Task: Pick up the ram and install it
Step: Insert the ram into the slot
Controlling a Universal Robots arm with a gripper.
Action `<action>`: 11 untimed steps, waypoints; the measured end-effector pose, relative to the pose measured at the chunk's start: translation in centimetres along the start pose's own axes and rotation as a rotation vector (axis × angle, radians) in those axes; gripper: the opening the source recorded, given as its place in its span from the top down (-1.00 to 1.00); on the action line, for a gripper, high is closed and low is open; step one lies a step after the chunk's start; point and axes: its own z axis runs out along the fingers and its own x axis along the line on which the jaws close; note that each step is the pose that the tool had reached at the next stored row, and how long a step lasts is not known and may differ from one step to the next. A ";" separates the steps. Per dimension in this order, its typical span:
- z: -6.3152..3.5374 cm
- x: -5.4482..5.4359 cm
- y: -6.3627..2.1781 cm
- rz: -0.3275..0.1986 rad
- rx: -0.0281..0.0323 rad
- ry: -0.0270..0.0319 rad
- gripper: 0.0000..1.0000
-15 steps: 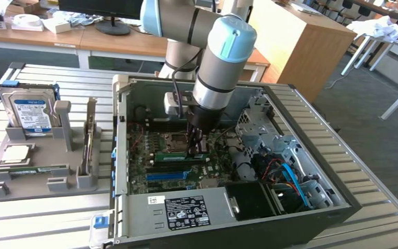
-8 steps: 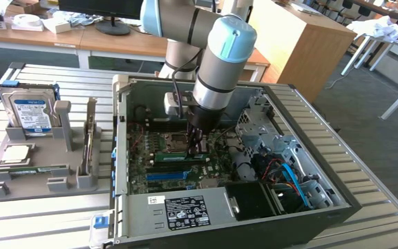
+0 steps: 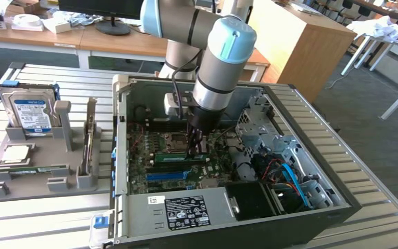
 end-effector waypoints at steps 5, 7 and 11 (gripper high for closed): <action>0.11 0.0 0.00 0.000 0.0000 0.0000 0.76; 0.17 0.0 -0.01 0.000 0.0001 -0.0001 0.76; 0.32 0.0 -0.01 0.000 0.0000 -0.0001 0.76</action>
